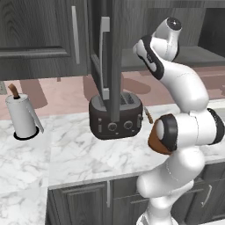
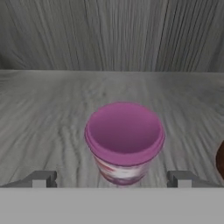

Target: Pick the bread, place it on the cutting board, pick the jam, place it on the counter, and close the cabinet.

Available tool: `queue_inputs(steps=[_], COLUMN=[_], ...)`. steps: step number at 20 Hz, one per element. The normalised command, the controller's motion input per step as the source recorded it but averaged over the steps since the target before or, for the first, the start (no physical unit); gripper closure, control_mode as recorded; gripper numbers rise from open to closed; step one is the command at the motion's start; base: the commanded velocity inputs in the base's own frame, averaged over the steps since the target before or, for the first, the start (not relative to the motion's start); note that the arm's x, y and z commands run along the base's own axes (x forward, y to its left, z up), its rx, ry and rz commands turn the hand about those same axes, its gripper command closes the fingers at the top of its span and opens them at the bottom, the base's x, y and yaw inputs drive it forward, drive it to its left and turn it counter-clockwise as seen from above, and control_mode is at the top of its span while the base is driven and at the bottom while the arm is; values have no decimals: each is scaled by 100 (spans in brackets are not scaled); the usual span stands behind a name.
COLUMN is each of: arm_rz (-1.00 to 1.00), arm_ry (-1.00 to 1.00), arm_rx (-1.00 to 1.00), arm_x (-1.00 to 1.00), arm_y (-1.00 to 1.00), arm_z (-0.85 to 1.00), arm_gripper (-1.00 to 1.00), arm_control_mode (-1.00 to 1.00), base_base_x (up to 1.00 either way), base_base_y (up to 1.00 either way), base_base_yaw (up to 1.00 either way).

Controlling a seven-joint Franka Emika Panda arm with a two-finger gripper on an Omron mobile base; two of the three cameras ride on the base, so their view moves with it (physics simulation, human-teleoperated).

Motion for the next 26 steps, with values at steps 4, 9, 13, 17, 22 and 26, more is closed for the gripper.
queue_inputs(steps=[4,9,13,17,22,26], arm_rz=[0,0,0,0,0,0], arm_ry=[0,0,0,0,0,2], arm_rx=[0,0,0,0,0,0], arm_x=[18,18,20,20,10,4], arm_y=[0,0,0,0,-1,0], arm_z=[0,0,0,0,0,0], arm_gripper=[-100,-100,-100,-100,-100,-100], arm_control_mode=[-100,-100,-100,-100,-100,-100], base_base_x=[0,0,0,0,0,0], base_base_y=[0,0,0,0,0,0], base_base_yaw=[0,0,0,0,0,0])
